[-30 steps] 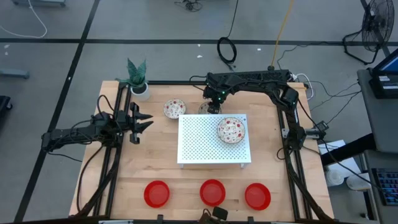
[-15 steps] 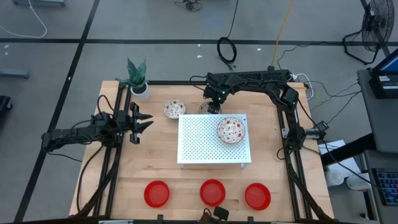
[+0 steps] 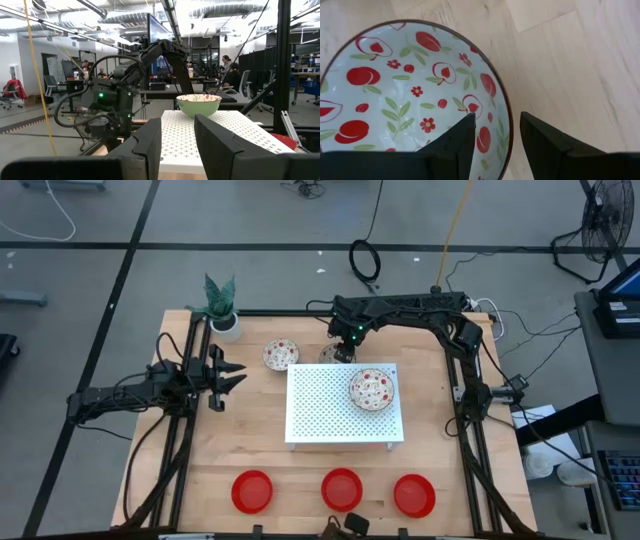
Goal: Pick & Place Mini bowls
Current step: Stack the right white patterned bowl on top of the white patterned bowl on the shelf
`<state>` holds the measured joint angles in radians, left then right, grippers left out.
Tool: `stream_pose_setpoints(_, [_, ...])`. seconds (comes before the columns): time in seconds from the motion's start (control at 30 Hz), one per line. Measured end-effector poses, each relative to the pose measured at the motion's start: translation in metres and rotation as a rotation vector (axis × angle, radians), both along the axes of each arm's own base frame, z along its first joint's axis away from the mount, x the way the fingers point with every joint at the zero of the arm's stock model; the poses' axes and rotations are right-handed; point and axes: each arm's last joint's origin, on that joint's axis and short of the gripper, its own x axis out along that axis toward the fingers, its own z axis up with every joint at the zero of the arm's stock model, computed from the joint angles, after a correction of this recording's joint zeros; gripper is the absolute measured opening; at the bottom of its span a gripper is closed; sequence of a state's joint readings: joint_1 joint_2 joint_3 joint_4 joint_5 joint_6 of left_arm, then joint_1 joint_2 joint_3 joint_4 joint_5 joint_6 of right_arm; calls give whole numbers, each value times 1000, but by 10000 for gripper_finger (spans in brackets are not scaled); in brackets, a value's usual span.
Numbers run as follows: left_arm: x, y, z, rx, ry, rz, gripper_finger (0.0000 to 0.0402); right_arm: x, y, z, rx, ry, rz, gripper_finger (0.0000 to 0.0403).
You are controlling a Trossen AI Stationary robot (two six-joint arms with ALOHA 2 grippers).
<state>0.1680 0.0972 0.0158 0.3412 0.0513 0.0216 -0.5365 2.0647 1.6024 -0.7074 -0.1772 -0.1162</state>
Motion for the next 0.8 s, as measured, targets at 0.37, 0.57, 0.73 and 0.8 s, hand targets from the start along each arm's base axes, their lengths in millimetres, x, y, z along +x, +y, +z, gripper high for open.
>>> stream_pose_setpoints(0.37, [0, 0, 0, 0, 0, 0, 120, -1, 1, -1, 8, 11, 0, 141])
stream_pose_setpoints(0.57, [0, 0, 0, 0, 0, 0, 120, -1, 1, -1, 10, 13, 0, 141])
stream_pose_setpoints(0.73, [0, 0, 0, 0, 0, 0, 120, -1, 1, -1, 10, 13, 1, 141])
stream_pose_setpoints(0.8, [0, 0, 0, 0, 0, 0, 120, -1, 1, -1, 10, 13, 1, 141])
